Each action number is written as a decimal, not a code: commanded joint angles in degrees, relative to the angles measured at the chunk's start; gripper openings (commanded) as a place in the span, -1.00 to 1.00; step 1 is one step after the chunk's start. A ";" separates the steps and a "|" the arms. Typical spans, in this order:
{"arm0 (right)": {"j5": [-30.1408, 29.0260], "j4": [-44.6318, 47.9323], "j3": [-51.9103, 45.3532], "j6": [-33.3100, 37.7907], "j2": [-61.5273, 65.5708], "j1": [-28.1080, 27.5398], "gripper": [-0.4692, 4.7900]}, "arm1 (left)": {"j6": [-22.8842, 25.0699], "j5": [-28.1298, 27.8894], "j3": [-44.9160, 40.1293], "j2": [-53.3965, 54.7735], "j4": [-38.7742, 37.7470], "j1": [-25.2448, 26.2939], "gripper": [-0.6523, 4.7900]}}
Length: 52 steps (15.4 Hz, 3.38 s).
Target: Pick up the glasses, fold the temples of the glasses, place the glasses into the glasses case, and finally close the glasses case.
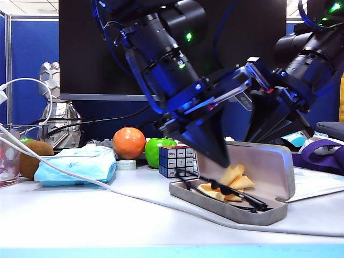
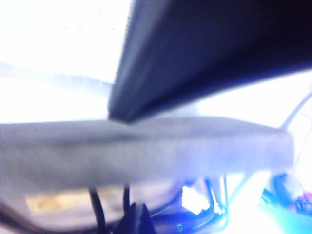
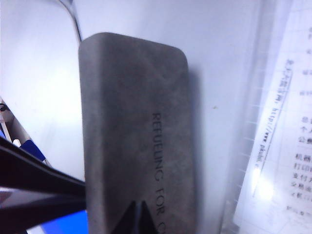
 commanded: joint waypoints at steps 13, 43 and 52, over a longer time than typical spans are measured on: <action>-1.38 0.59 0.15 0.13 -0.24 0.04 -0.84 | -19.26 -0.48 -8.85 -1.95 3.82 2.01 -0.78; -3.45 4.87 0.20 2.71 -0.22 1.09 -0.84 | -42.21 19.30 -20.68 -1.86 23.19 10.75 -0.78; -2.62 3.80 0.20 2.69 -0.22 0.96 -0.84 | -44.22 17.00 -20.68 -2.29 20.28 9.49 -0.78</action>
